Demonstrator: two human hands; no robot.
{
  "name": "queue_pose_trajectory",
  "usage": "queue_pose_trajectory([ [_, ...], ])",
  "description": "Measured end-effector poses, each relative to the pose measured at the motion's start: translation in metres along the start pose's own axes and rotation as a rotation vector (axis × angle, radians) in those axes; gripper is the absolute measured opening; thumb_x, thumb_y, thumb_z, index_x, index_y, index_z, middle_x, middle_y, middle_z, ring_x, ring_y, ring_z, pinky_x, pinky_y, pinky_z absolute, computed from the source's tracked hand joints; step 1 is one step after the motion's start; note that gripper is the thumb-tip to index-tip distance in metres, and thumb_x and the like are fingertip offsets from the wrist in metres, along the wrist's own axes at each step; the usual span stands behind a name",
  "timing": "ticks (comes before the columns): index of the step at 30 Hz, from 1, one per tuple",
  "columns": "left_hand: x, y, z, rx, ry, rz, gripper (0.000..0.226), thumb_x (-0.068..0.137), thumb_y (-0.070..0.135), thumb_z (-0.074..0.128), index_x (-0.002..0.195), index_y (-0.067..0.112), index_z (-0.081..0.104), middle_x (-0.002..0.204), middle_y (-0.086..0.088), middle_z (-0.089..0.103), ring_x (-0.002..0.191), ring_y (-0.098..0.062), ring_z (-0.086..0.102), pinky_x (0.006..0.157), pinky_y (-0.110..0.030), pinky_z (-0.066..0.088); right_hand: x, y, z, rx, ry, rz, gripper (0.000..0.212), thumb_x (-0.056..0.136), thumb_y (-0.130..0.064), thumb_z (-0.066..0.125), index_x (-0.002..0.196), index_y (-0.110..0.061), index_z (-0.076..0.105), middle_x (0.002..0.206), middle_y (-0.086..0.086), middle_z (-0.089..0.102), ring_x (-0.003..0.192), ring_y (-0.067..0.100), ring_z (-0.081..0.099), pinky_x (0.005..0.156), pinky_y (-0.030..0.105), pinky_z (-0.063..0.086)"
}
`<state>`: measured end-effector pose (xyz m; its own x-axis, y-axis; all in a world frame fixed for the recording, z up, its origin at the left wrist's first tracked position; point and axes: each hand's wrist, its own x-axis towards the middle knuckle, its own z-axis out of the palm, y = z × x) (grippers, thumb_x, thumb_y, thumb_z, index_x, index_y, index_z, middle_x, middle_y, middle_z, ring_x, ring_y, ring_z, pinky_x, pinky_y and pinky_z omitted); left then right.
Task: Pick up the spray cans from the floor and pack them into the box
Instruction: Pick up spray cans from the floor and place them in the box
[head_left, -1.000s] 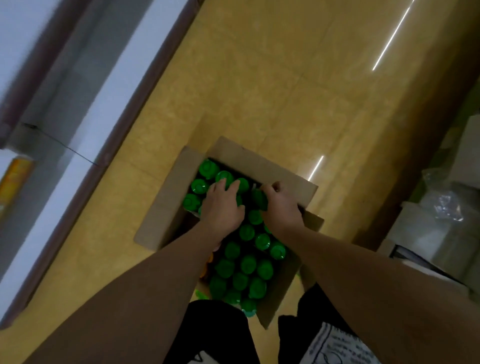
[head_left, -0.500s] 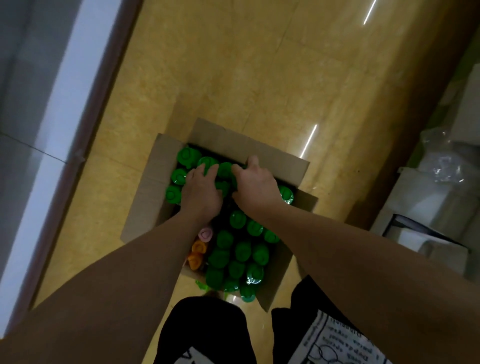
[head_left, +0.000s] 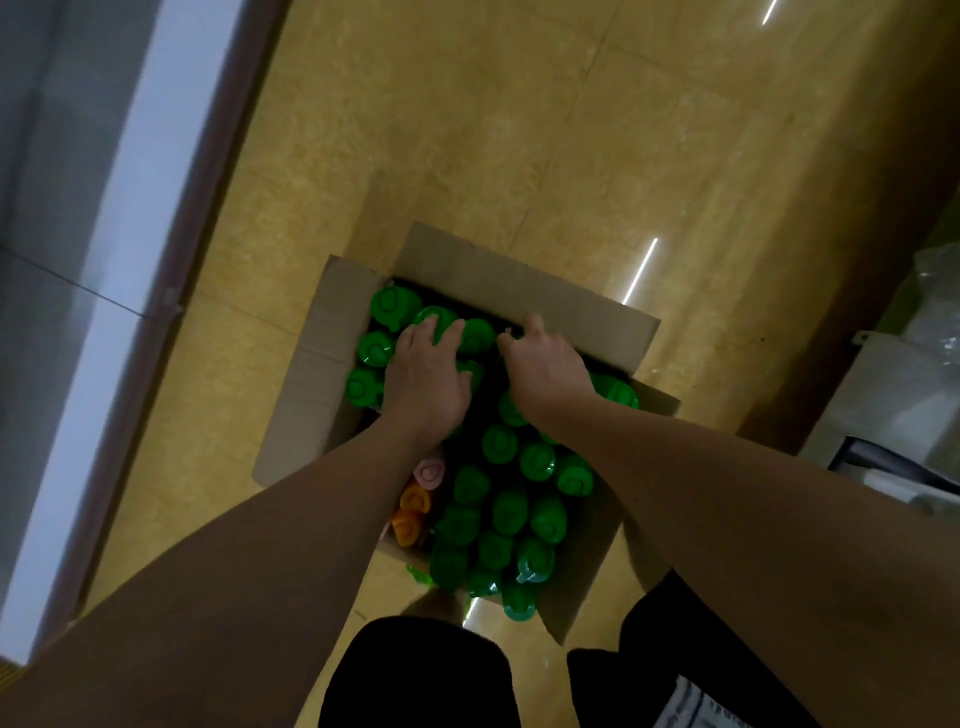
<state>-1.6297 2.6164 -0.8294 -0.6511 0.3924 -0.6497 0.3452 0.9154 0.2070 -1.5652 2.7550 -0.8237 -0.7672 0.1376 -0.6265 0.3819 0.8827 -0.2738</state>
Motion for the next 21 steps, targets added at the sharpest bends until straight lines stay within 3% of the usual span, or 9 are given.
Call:
queue_pose_trajectory([
  [5,0.020,-0.014,0.025,-0.008,-0.014,-0.020,0.069,0.098,0.036,0.055,0.157,0.023,0.022,0.164,-0.012,0.017,0.151,-0.031,0.011,0.121,-0.047,0.021,0.033,0.013,0.048,-0.051,-0.045,-0.006,0.034,0.095,-0.010,0.056,0.129,-0.012,0.053,0.121,0.017,0.047,0.099,0.036,0.058,0.081,0.044,0.048],
  [9,0.032,-0.018,0.044,-0.019,0.032,-0.036,0.066,0.099,0.037,0.052,0.157,0.022,0.023,0.164,-0.013,0.016,0.152,-0.031,0.009,0.121,-0.047,0.020,0.052,0.018,0.082,-0.177,-0.087,-0.015,0.042,0.091,-0.015,0.059,0.132,-0.016,0.051,0.122,0.015,0.049,0.103,0.037,0.058,0.093,0.050,0.040],
  [14,0.036,-0.023,0.058,-0.021,0.033,-0.053,0.067,0.100,0.036,0.051,0.158,0.021,0.021,0.165,-0.012,0.012,0.152,-0.031,0.008,0.122,-0.047,0.019,0.065,0.023,0.103,-0.186,-0.095,0.009,0.050,0.090,-0.021,0.061,0.138,-0.016,0.048,0.124,0.016,0.051,0.110,0.038,0.054,0.095,0.050,0.040],
  [18,0.028,-0.021,0.060,-0.018,0.030,-0.052,0.066,0.099,0.034,0.050,0.157,0.019,0.022,0.164,-0.014,0.014,0.151,-0.032,0.011,0.121,-0.048,0.021,0.058,0.022,0.102,-0.129,-0.139,0.032,0.069,0.090,-0.024,0.060,0.152,-0.016,0.029,0.133,0.019,0.044,0.116,0.041,0.048,0.095,0.052,0.041],
  [21,0.013,-0.016,0.054,0.004,0.024,-0.014,0.067,0.099,0.033,0.052,0.157,0.018,0.024,0.164,-0.015,0.016,0.150,-0.033,0.014,0.119,-0.049,0.025,0.038,0.018,0.090,-0.098,-0.091,0.039,0.074,0.087,-0.026,0.061,0.153,-0.017,0.027,0.136,0.018,0.043,0.118,0.041,0.045,0.095,0.053,0.041],
])
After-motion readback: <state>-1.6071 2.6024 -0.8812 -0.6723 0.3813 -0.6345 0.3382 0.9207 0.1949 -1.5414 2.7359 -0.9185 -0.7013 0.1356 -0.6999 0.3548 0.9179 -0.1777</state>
